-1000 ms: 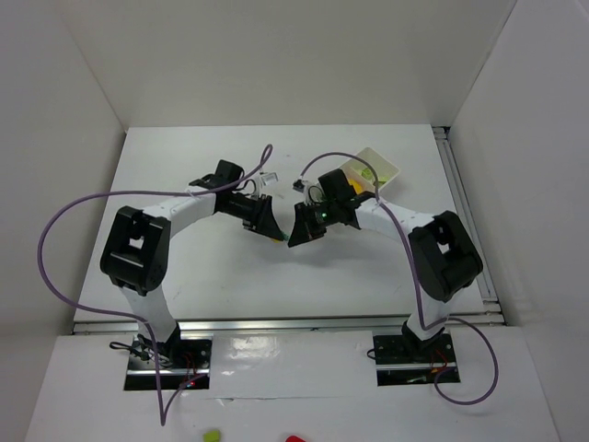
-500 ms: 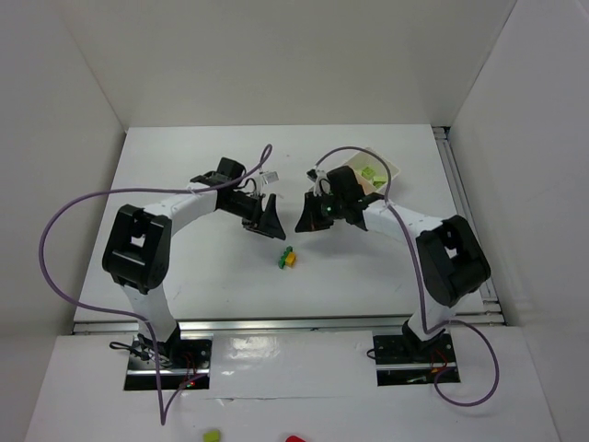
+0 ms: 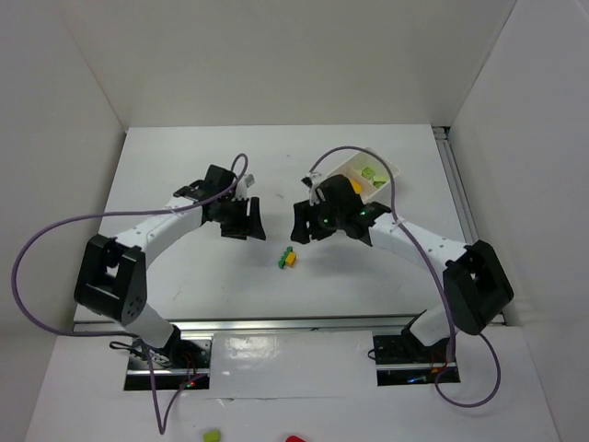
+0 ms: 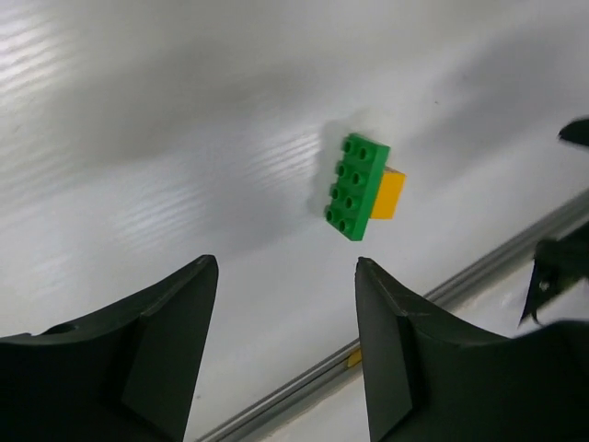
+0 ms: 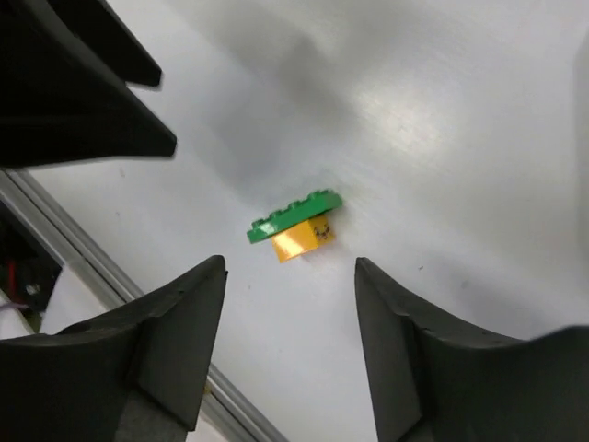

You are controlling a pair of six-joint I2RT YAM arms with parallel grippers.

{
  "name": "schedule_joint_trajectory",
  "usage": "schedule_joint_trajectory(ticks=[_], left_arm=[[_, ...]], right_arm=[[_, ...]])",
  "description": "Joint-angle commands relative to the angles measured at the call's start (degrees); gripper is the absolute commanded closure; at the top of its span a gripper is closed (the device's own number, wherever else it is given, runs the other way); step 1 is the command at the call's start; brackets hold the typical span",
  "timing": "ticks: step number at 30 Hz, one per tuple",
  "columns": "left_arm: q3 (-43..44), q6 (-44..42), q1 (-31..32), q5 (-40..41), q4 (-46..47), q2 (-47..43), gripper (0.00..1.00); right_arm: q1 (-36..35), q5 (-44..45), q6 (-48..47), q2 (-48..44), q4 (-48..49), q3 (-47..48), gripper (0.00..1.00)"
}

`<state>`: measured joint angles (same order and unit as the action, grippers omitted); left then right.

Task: Sort the legos into containers by color

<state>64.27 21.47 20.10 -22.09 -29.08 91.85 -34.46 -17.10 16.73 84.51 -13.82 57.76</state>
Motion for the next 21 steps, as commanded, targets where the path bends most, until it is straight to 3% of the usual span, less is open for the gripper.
schedule_joint_trajectory(ticks=[1,4,12,21], left_arm=[[-2.2,8.1,-0.8,11.7,-1.7,-5.6,0.3],[-2.9,9.6,-3.0,14.4,-2.2,-8.3,0.3],[-0.5,7.7,-7.6,11.6,-3.3,-8.4,0.3],[-0.5,5.9,-8.8,9.0,-3.3,-7.8,0.31]], right_arm=[[-6.6,8.4,-3.9,-0.1,-6.1,-1.1,0.33],[-11.4,14.4,-5.6,2.8,-6.7,-1.1,0.26],[-16.3,19.4,-11.0,12.1,-5.6,1.0,0.26],[-16.3,19.9,-15.2,18.0,-2.1,5.3,0.36]])
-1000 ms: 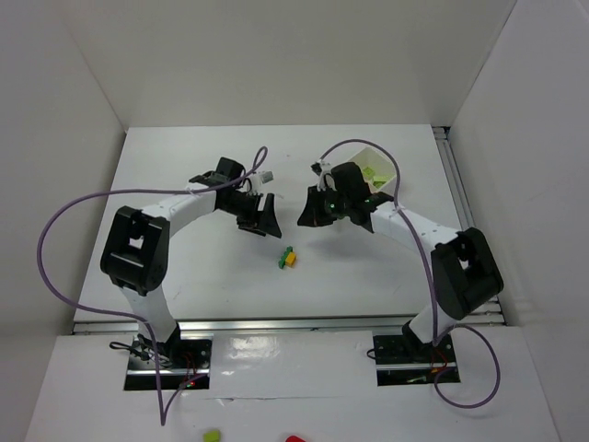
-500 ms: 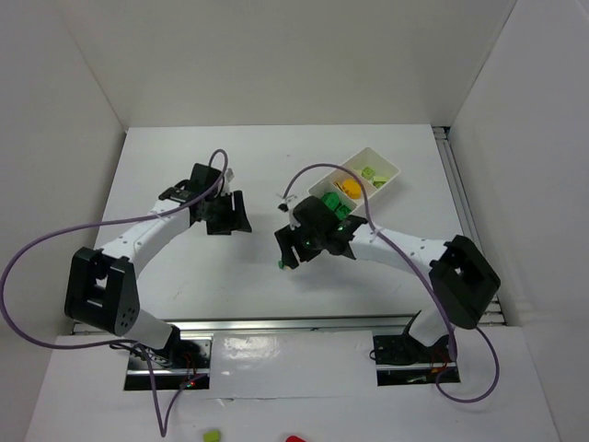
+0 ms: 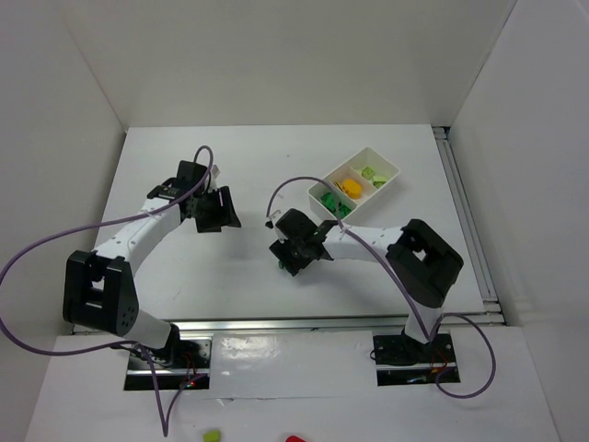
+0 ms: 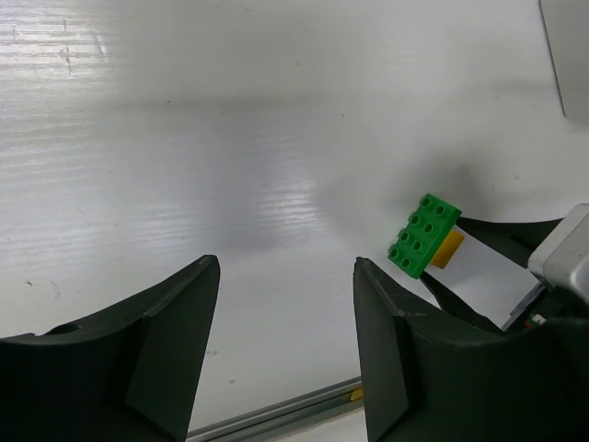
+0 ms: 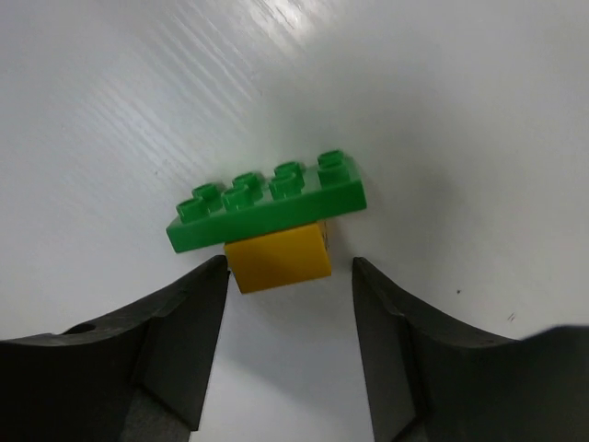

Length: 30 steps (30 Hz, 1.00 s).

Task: Sort the legos into containers by color

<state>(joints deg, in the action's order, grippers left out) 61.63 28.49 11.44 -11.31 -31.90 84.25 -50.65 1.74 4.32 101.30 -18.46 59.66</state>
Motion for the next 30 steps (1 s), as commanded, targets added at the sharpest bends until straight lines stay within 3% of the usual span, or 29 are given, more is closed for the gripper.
schedule_joint_trajectory(ticks=[1,7,9,10,15,16,18,20,21,27,30], left_arm=[[2.2,-1.1,-0.2,-1.8,-0.4,-0.2,0.31],[2.2,-2.2,-0.2,-3.5,-0.4,0.4,0.31],[2.2,-2.2,-0.2,-4.1,-0.4,0.9,0.31],[2.2,-2.2,-0.2,-4.1,-0.4,0.9,0.31],[2.7,-3.4,-0.7,-6.5,-1.0,2.1,0.28],[2.7,-4.2,-0.7,-7.9,-1.0,2.6,0.24],[3.3,-6.3,-0.7,-14.3,-1.0,2.6,0.2],[3.3,-8.6,-0.7,-22.1,-0.3,3.6,0.1],[3.9,-10.7,-0.7,-30.8,-0.3,4.4,0.08],[0.3,-5.1,1.2,-45.6,9.8,7.1,0.08],[-1.3,-1.5,1.8,-47.8,16.3,7.1,0.08]], right_arm=[[-0.1,1.1,-3.5,2.0,2.5,3.4,0.4],[-0.1,-0.1,-5.4,3.0,3.8,5.2,0.41],[-0.1,-0.2,-5.4,3.0,3.8,5.2,0.47],[-0.1,-0.2,-5.4,3.0,4.3,5.2,0.5],[-0.1,-0.2,-4.1,-1.0,5.5,3.8,0.84],[-0.1,-0.2,-4.1,-2.2,5.5,2.8,0.86],[-0.1,0.4,-3.4,-7.5,5.5,1.2,0.87],[-0.1,0.4,-2.8,-11.5,6.0,-1.6,0.87],[-0.1,0.4,-2.8,-15.4,6.0,-2.5,0.88],[0.4,-2.5,-1.8,-22.2,5.3,-3.9,0.9],[0.4,-3.1,-1.2,-23.7,4.0,-3.8,0.9]])
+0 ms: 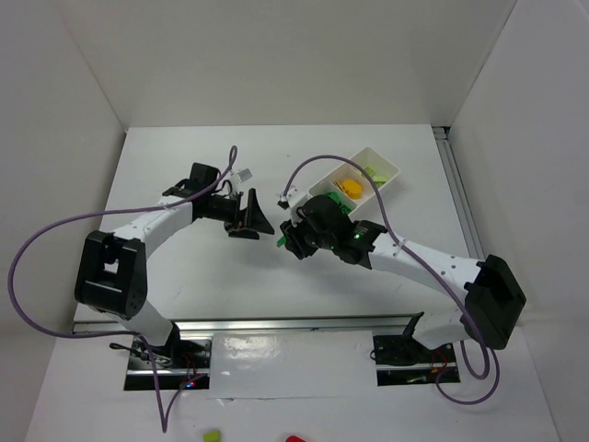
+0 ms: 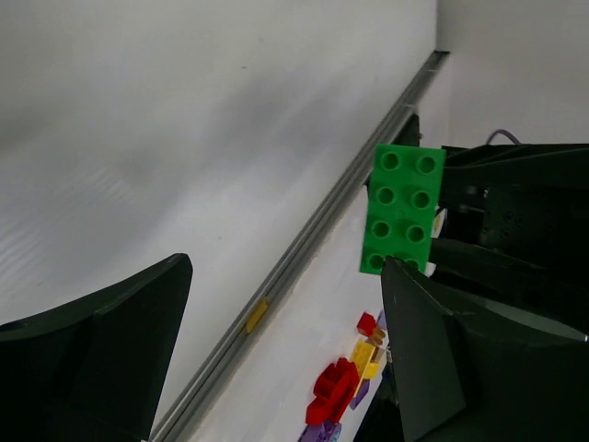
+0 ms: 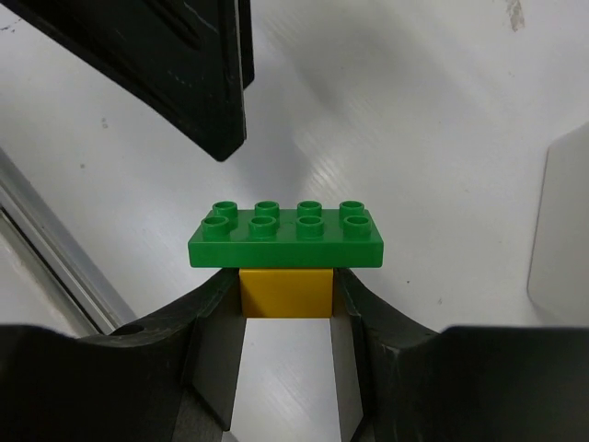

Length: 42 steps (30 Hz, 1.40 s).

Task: Sort the legos into containers by color

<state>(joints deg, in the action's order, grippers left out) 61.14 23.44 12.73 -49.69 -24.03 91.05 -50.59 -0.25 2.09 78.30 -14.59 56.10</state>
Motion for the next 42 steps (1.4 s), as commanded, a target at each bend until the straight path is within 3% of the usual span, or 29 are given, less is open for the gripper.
schedule_joint_trajectory(ticks=[1,8,11,20,23,24,26,27,29,30,35,38,39,40,42], left_arm=[[-0.9,4.1,1.1,-8.9,9.1,0.3,0.07],[-2.1,7.1,3.1,-10.1,12.7,-0.9,0.12],[0.0,4.6,4.7,-7.8,8.2,0.4,0.15],[0.6,4.6,8.6,-9.7,8.7,3.1,0.27],[0.6,5.1,8.6,-10.4,9.5,3.1,0.38],[0.6,5.6,8.6,-10.4,9.5,3.1,0.52],[0.6,5.7,8.6,-10.9,9.5,3.1,0.63],[1.2,5.7,8.6,-11.6,9.5,3.1,0.6],[1.2,5.7,8.6,-13.3,9.5,3.6,0.45],[1.9,5.7,8.6,-14.0,9.5,3.6,0.45],[1.9,5.6,8.6,-15.9,10.1,4.7,0.83],[1.9,6.5,8.6,-17.7,11.5,4.7,0.8],[1.9,6.5,8.6,-18.9,11.5,5.4,0.58],[1.9,6.5,8.6,-19.0,12.0,5.9,0.47],[1.9,6.5,8.6,-18.3,11.3,5.9,0.36]], right_arm=[[0.3,-1.2,1.0,-1.3,0.1,-0.3,0.9],[0.3,-1.2,0.5,-0.1,-1.1,1.4,0.91],[0.3,-0.5,0.5,-0.1,-0.4,1.4,0.91],[0.3,-0.5,0.5,0.4,-0.4,2.4,0.91],[0.3,0.0,0.5,1.1,-0.9,3.0,0.91],[0.3,0.0,-0.1,1.1,-0.9,3.0,0.91],[0.3,0.0,-0.1,1.1,-0.9,3.0,0.92],[0.3,0.5,-0.1,1.1,-0.9,3.0,0.92],[0.3,1.0,-0.1,1.1,-0.9,2.4,0.94],[0.3,1.0,-0.1,1.1,-0.1,2.4,0.94],[0.3,2.3,0.5,1.1,1.1,1.8,0.95],[0.3,2.8,0.5,1.1,2.1,1.3,0.95],[0.3,2.8,1.0,1.1,2.1,1.3,0.95],[0.3,2.8,1.0,1.1,2.1,1.3,0.95],[0.3,2.8,1.0,1.1,2.6,1.3,0.95]])
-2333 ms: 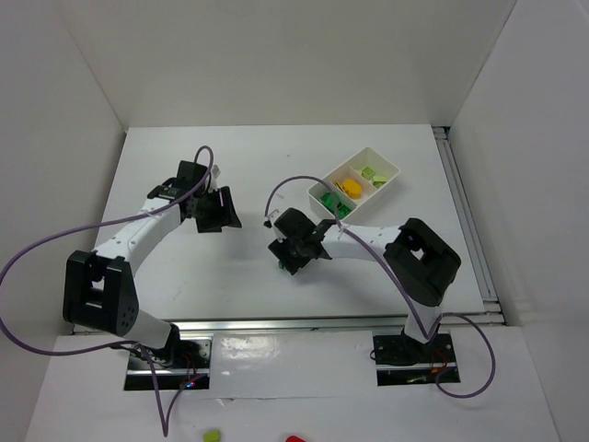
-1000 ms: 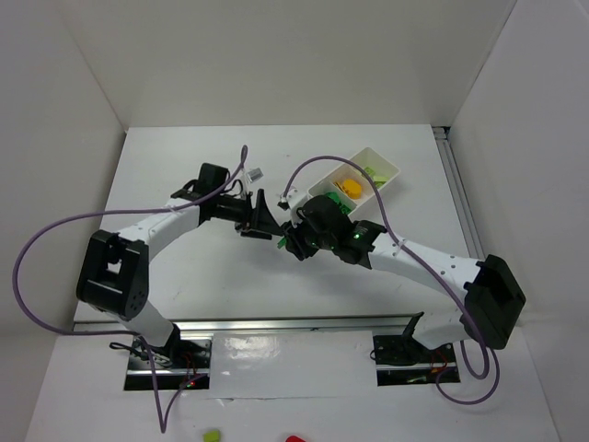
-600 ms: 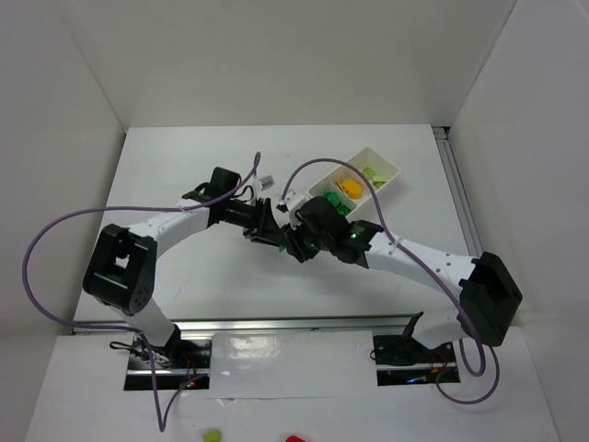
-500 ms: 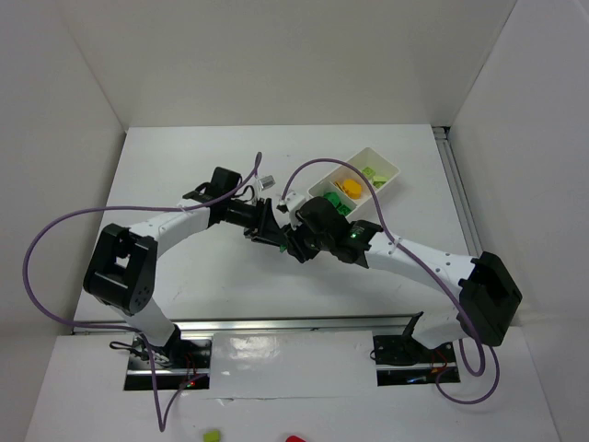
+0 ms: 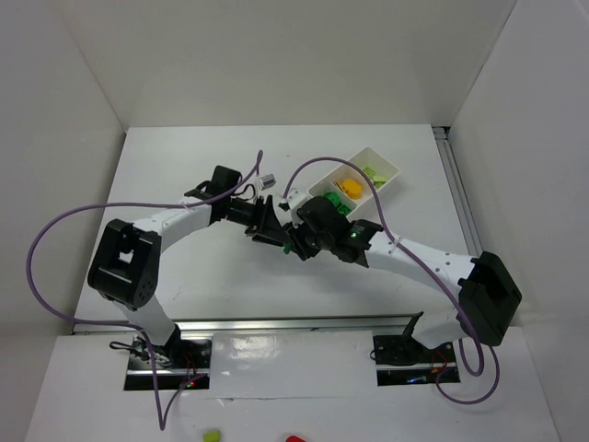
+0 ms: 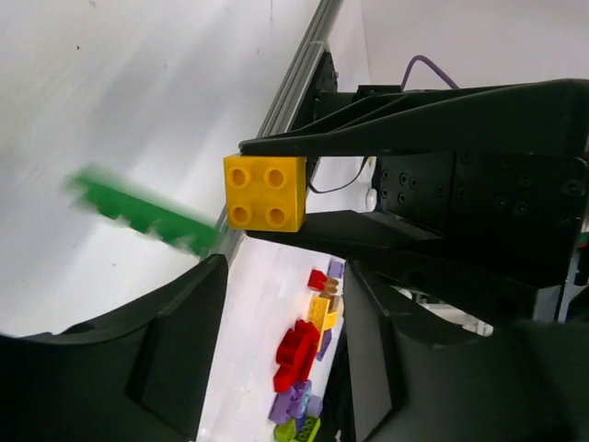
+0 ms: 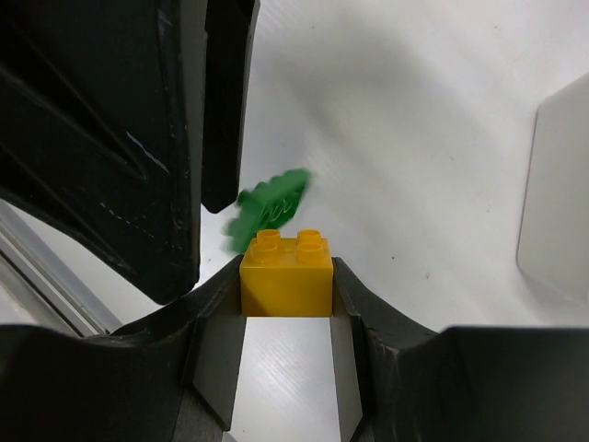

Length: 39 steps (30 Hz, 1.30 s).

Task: Sort the legos into containers by color

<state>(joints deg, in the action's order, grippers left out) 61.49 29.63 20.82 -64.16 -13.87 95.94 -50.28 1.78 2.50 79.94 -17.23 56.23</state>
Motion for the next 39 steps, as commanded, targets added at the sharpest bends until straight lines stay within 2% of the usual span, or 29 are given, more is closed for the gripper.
schedule_joint_trajectory(ticks=[1,3,8,12,17,24,29,32,37,39], left_arm=[[1.5,0.3,0.5,-3.2,0.4,1.0,0.36],[1.5,0.3,0.5,-2.3,0.4,1.5,0.36],[2.8,-0.2,0.5,9.4,-2.4,0.2,0.4],[2.8,0.4,-0.7,14.9,-3.8,-1.0,0.43],[2.8,-1.7,-1.8,24.8,-9.0,-2.4,0.43],[2.2,-2.2,-1.8,37.6,-13.5,-3.6,0.4],[2.2,-1.1,-1.8,42.6,-14.5,-5.2,0.39],[2.2,-1.1,-1.8,43.4,-15.1,-5.8,0.39],[2.7,-2.2,-1.8,44.1,-15.8,-5.8,0.39],[2.8,-2.2,-1.8,43.6,-15.8,-5.2,0.38]], right_arm=[[0.0,0.8,0.6,-0.6,5.3,1.2,0.95],[0.0,0.8,0.6,-0.6,6.0,1.2,0.95],[0.0,1.3,0.6,0.1,6.0,1.2,0.95],[0.0,1.3,1.3,0.7,6.5,0.6,0.95],[0.8,5.5,3.9,-2.2,5.9,-0.4,0.95],[9.9,8.3,9.3,-4.1,3.1,1.2,0.95],[20.3,9.6,14.5,4.3,-0.3,10.1,0.95],[24.7,6.0,15.7,9.3,-0.8,14.3,0.95],[27.2,3.8,16.2,17.6,-2.4,20.8,0.95],[28.0,2.6,16.2,19.1,-3.0,22.2,0.92]])
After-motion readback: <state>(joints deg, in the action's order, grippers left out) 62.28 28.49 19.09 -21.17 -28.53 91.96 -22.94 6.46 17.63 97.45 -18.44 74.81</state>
